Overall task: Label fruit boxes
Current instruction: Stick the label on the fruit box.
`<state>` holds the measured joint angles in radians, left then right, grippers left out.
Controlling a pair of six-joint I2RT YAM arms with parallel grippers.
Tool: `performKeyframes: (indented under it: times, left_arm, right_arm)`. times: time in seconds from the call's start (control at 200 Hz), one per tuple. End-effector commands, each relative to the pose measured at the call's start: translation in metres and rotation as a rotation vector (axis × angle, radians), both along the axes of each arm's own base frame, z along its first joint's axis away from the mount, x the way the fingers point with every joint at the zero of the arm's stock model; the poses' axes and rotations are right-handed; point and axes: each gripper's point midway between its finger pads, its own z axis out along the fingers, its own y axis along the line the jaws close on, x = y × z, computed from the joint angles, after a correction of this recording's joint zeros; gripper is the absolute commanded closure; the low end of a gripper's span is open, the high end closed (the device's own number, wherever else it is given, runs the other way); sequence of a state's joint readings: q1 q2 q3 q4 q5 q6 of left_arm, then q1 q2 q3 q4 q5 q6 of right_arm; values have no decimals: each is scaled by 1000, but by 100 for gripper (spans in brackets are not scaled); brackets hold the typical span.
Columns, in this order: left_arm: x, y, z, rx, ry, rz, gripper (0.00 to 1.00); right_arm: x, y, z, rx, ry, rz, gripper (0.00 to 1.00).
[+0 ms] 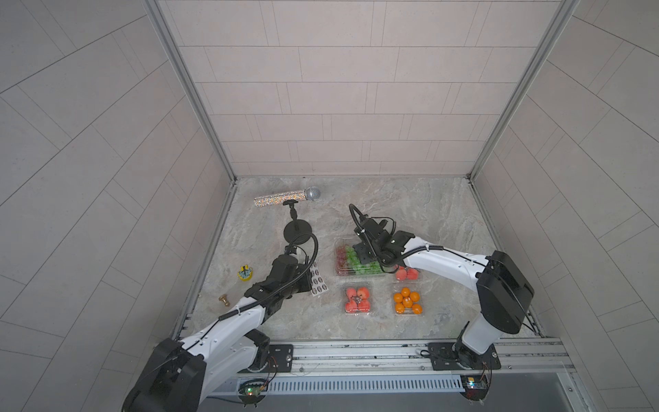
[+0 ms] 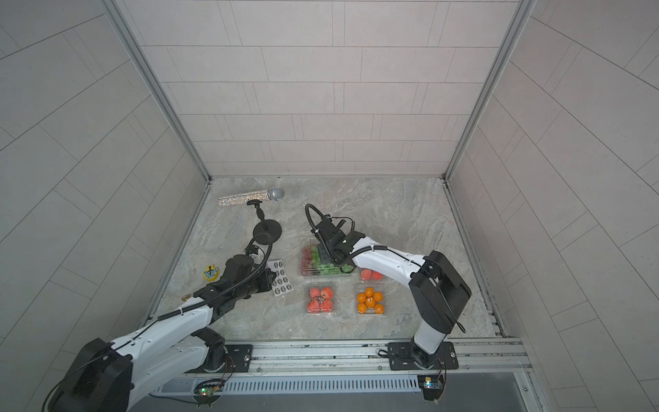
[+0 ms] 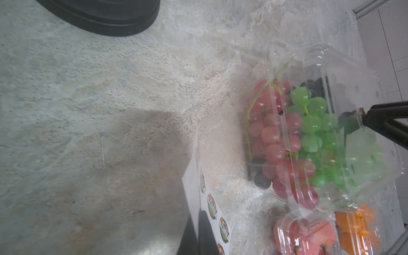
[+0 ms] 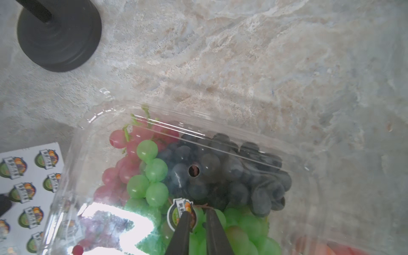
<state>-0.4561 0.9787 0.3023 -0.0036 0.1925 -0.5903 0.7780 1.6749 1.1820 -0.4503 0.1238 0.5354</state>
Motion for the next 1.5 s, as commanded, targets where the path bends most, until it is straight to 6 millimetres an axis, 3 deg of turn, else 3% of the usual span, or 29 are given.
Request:
performKeyframes:
  times: [0.0, 0.08, 0.165, 0.22, 0.435, 0.69, 0.866, 1.001, 1.206, 1.326, 1.376, 1.406, 1.441, 1.466, 1.491]
  left_arm:
    - [9, 3, 1, 21, -32, 16, 100]
    - [16, 1, -2, 10, -43, 35, 100]
    - [5, 4, -22, 50, 26, 13, 93]
    - [11, 8, -14, 87, 17, 26, 88]
    - [14, 24, -6, 105, -41, 112, 57]
    - [11, 39, 1, 144, -55, 170, 15]
    - [10, 37, 2, 124, -56, 169, 7]
    - [10, 34, 5, 106, -61, 158, 6]
    - [9, 27, 6, 80, -58, 136, 3]
    - [4, 27, 1, 120, -19, 139, 0]
    - [2, 26, 2, 160, -16, 140, 0]
    - [2, 25, 2, 180, -17, 140, 0]
    - [1, 24, 2, 196, -20, 142, 0]
    - [0, 22, 2, 201, -21, 140, 0]
    - [0, 21, 2, 208, -23, 142, 0]
  right_arm:
    - [-6, -21, -19, -142, 30, -27, 75]
    - [-2, -18, -18, -146, 12, -24, 74]
    - [-1, -18, -18, -150, 5, -19, 74]
    - [-3, -20, -20, -158, 6, -17, 74]
    - [-6, -31, -17, -182, -25, -27, 73]
    - [-13, -11, -11, -95, -41, 46, 71]
    - [-16, 5, -16, -64, -31, 97, 69]
    - [-19, -3, -17, -111, -45, 77, 68]
    - [-22, -1, -7, -83, -63, 115, 64]
    - [-23, 1, 16, -45, -101, 133, 60]
    - [-25, 1, 29, -6, -135, 138, 56]
    - [-26, -1, 39, 16, -158, 135, 43]
    - [-28, -5, 49, 39, -186, 130, 41]
    - [-30, -8, 56, 55, -207, 125, 20]
    - [-32, -11, 63, 73, -230, 120, 17]
